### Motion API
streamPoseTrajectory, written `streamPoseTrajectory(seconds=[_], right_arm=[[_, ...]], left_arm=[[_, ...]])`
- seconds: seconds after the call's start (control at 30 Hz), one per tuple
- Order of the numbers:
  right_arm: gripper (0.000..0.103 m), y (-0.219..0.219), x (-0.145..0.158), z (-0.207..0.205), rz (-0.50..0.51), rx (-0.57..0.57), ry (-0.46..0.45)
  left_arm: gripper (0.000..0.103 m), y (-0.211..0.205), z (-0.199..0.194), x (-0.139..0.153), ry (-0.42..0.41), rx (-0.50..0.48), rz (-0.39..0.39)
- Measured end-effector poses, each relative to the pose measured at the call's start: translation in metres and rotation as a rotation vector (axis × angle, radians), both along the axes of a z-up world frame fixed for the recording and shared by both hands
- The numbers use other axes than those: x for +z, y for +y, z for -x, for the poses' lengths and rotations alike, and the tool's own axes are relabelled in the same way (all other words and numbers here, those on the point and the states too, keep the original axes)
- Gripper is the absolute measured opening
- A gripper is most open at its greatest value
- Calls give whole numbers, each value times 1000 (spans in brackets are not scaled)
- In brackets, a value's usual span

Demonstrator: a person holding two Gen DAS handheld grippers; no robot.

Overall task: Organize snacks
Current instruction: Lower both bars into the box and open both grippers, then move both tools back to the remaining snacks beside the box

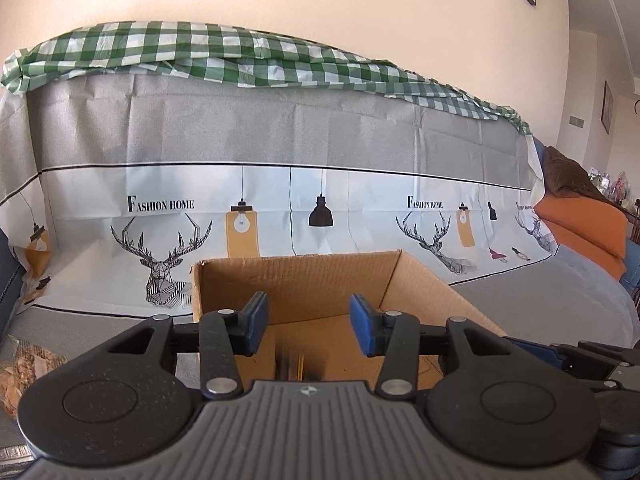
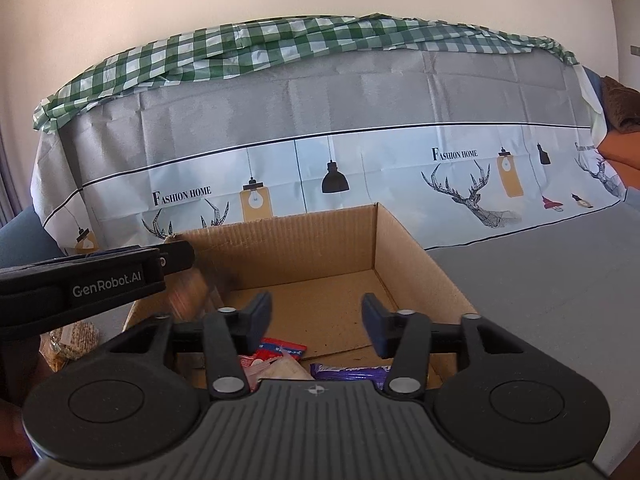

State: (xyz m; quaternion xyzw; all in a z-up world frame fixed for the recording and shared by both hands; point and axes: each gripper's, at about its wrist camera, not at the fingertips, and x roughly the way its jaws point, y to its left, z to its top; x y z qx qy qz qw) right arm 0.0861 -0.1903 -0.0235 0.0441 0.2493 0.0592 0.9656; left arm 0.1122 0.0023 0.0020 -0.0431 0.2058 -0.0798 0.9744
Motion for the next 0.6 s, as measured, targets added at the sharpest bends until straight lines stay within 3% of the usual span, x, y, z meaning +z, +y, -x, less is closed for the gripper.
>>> streamPoseTrajectory(seconds=[0.3,0.47,0.6], right_arm=[[64,9,0,0,15,-8,7],[71,20,0,3,17,-17,5],[71,31,2,10,7,-14,-20]], left_arm=[[50,14,4,5,-16,28,0],[58,31,10,6,-11,52,15],[59,42,23,4,-40,95,-43]])
